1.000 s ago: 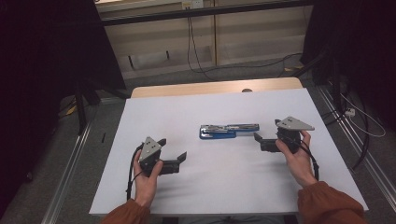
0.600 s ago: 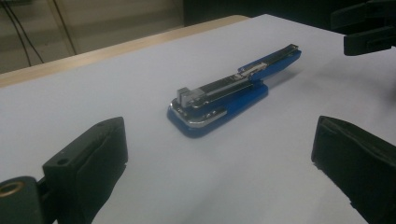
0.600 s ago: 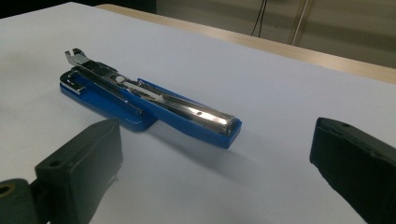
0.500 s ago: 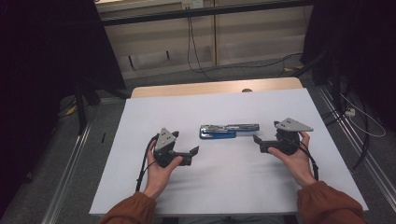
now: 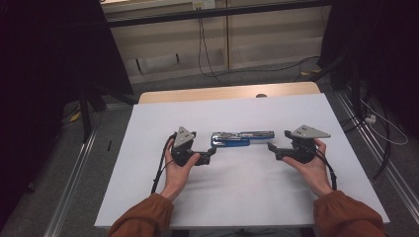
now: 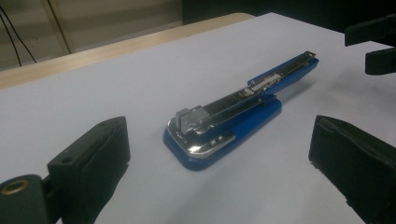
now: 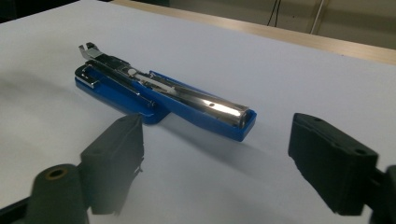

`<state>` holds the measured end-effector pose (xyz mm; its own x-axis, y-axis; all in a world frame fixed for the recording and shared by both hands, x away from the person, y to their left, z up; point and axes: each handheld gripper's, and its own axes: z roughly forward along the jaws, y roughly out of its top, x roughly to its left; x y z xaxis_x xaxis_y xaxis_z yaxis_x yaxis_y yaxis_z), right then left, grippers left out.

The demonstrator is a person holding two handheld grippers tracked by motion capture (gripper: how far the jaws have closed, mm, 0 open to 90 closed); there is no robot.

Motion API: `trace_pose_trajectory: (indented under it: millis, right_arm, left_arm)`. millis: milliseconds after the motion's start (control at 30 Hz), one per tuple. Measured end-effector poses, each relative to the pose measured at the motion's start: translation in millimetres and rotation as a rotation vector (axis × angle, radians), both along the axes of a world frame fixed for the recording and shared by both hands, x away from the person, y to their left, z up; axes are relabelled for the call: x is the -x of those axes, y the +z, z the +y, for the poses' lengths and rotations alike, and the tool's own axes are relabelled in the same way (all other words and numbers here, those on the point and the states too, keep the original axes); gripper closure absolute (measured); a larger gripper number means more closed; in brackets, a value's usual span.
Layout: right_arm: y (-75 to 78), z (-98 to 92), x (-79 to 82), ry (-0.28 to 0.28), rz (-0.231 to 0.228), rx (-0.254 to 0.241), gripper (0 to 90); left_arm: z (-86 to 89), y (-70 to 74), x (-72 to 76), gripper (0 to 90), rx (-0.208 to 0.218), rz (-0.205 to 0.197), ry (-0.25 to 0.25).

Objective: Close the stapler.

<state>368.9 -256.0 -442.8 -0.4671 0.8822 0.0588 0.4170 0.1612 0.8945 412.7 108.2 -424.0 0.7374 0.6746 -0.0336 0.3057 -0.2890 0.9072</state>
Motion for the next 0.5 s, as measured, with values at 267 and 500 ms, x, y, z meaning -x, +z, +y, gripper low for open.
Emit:
trace_pose_trajectory:
  millis: [267,500]
  right_arm:
    - [0.1,-2.4,-0.3,-0.010,-0.013,-0.001,37.7]
    - [-2.5,-0.9,-2.2,0.018,0.002,0.008,53.7]
  left_arm:
    - [-17.0,0.5,-17.5,6.3,-0.007,0.016,-0.001]
    - [-20.9,-3.1,-26.0,7.3,0.003,0.033,-0.007]
